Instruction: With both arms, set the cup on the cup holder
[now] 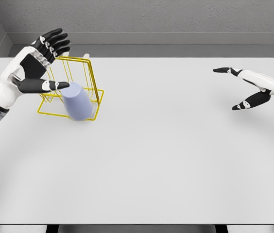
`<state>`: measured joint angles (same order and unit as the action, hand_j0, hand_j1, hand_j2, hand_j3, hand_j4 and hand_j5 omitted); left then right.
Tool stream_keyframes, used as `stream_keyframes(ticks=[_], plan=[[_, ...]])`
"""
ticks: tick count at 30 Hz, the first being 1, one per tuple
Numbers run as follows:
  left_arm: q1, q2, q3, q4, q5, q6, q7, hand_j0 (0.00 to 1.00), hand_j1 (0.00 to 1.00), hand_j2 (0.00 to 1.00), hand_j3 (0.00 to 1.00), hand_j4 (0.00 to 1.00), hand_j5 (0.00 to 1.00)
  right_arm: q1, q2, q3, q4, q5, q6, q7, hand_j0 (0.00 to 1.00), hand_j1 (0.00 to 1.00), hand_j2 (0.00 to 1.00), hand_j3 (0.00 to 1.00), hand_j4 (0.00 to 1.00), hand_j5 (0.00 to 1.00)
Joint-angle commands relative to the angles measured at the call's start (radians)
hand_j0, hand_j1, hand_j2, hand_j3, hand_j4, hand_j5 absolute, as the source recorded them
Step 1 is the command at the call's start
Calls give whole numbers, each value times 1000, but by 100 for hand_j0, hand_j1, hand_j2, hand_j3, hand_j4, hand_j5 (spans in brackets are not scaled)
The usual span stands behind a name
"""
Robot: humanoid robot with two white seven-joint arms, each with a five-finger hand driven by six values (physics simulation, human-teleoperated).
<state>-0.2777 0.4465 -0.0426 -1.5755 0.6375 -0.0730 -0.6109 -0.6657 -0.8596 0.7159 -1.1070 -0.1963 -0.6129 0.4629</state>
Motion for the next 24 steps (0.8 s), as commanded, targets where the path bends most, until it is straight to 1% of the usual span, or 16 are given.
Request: stream_keyframes(ticks=[1, 7, 8, 9, 10, 12, 13, 14, 15, 17, 18, 19, 21, 22, 23, 24], plan=[[5, 3, 13, -23, 10, -1, 0, 100, 100, 100, 100, 100, 100, 0, -1, -1, -1, -8, 2, 0, 100, 100, 100, 100, 100, 100], [40, 6, 35, -73, 21, -1, 0, 100, 100, 100, 100, 100, 100, 0, 1, -1, -1, -8, 2, -1, 100, 100, 100, 100, 100, 100], [57, 14, 55, -107, 34, -1, 0, 100, 100, 100, 100, 100, 100, 0, 1, -1, -1, -8, 2, 0, 100, 100, 100, 100, 100, 100], [61, 34, 55, -126, 60, -10, 0, 100, 100, 100, 100, 100, 100, 0, 1, -1, -1, -8, 2, -1, 100, 100, 100, 100, 100, 100], [86, 50, 52, -147, 90, -66, 0, 100, 100, 100, 100, 100, 100, 0, 1, -1, -1, -8, 2, -1, 100, 100, 100, 100, 100, 100], [169, 113, 40, -172, 126, -260, 0, 100, 100, 100, 100, 100, 100, 0, 1, -1, -1, -8, 2, -1, 100, 100, 100, 100, 100, 100], [199, 133, 23, -176, 126, -362, 0, 100, 100, 100, 100, 100, 100, 0, 1, -1, -1, -8, 2, -1, 100, 100, 100, 100, 100, 100], [207, 191, -28, -178, 125, -455, 0, 100, 100, 100, 100, 100, 100, 0, 2, -1, -1, -8, 2, -1, 100, 100, 100, 100, 100, 100], [206, 239, -83, -184, 119, -538, 0, 100, 100, 100, 100, 100, 100, 0, 1, -1, -1, -8, 2, -1, 100, 100, 100, 100, 100, 100], [207, 325, -91, -186, 100, -538, 0, 100, 100, 100, 100, 100, 100, -2, 1, -1, -1, -8, 2, -3, 100, 100, 100, 100, 100, 100], [206, 325, -103, -186, 50, -538, 0, 100, 100, 100, 100, 100, 100, -2, 1, -1, -1, -8, 2, -3, 100, 100, 100, 100, 100, 100], [192, 324, -166, -186, -1, -538, 0, 100, 100, 100, 100, 100, 100, -2, 1, -1, -1, -8, 2, -3, 100, 100, 100, 100, 100, 100], [183, 316, -181, -186, -93, -538, 0, 100, 100, 100, 100, 100, 100, -3, 1, -1, -1, -8, 2, -3, 100, 100, 100, 100, 100, 100], [146, 316, -224, -184, -127, -538, 0, 100, 100, 100, 100, 100, 100, -3, 1, -1, -1, -8, 2, -3, 100, 100, 100, 100, 100, 100], [101, 316, -293, -184, -134, -538, 0, 100, 100, 100, 100, 100, 100, -3, 1, -1, -1, -8, 2, -3, 100, 100, 100, 100, 100, 100], [80, 316, -309, -184, -133, -538, 0, 100, 100, 100, 100, 100, 100, -3, 1, -1, -1, -8, 2, -3, 100, 100, 100, 100, 100, 100]])
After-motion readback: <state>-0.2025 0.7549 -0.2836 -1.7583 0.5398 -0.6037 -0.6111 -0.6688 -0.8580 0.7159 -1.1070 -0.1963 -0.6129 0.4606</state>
